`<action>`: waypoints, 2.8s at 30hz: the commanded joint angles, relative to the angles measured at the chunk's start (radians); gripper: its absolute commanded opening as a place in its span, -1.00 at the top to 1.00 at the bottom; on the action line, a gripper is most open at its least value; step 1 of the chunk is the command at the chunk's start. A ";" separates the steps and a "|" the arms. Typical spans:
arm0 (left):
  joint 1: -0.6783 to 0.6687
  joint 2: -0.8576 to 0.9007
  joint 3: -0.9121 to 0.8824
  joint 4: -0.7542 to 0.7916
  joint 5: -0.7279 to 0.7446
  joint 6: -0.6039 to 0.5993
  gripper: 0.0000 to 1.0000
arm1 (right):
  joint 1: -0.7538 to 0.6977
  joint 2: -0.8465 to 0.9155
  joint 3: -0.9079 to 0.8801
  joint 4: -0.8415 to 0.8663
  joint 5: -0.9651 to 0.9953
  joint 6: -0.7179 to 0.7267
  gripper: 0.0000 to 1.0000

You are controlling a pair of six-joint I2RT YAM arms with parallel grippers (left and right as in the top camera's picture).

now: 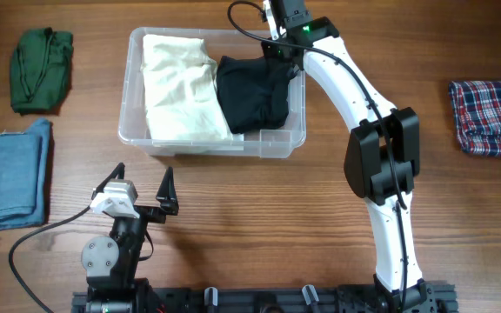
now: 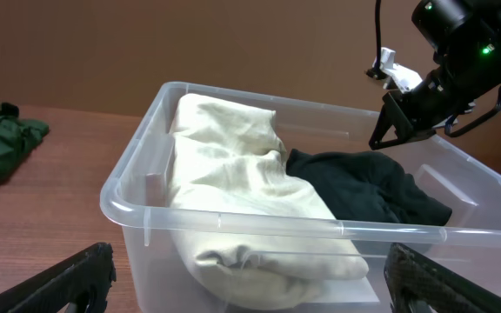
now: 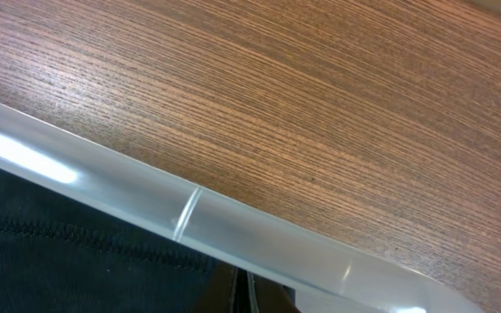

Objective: Pack container
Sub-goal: 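Press the black garment flat on the bin's right side with the right gripper, then raise the right gripper and move it right toward the plaid cloth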

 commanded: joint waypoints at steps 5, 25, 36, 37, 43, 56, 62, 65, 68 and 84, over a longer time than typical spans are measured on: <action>0.006 -0.007 -0.001 -0.009 -0.002 -0.008 -0.99 | -0.003 -0.051 0.002 -0.028 0.008 -0.005 0.92; 0.006 -0.007 -0.001 -0.009 -0.002 -0.008 -0.99 | -0.190 -0.491 0.002 -0.271 -0.256 0.368 -0.86; 0.006 -0.007 -0.001 -0.009 -0.002 -0.008 -0.99 | -0.495 -0.586 0.002 -0.504 -0.375 0.385 -0.92; 0.006 -0.007 -0.001 -0.009 -0.002 -0.008 -1.00 | -0.529 -0.591 0.002 -0.520 -0.387 0.387 -0.92; 0.006 -0.007 -0.001 -0.009 -0.002 -0.008 -0.99 | -0.743 -0.603 0.002 -0.603 -0.517 0.384 -0.93; 0.006 -0.007 -0.001 -0.009 -0.002 -0.008 -0.99 | -1.158 -0.603 -0.018 -0.660 -0.571 0.360 -0.93; 0.006 -0.007 -0.001 -0.009 -0.002 -0.008 -1.00 | -1.296 -0.603 -0.153 -0.585 -0.613 0.385 -0.92; 0.006 -0.007 -0.001 -0.009 -0.002 -0.008 -1.00 | -1.320 -0.605 -0.261 -0.522 -0.613 0.393 -0.92; 0.006 -0.007 -0.001 -0.009 -0.002 -0.008 -1.00 | -1.328 -0.621 -0.381 -0.430 -0.618 0.418 -0.92; 0.006 -0.007 -0.001 -0.009 -0.002 -0.008 -0.99 | -1.400 -0.806 -1.047 0.093 -0.681 0.489 -0.99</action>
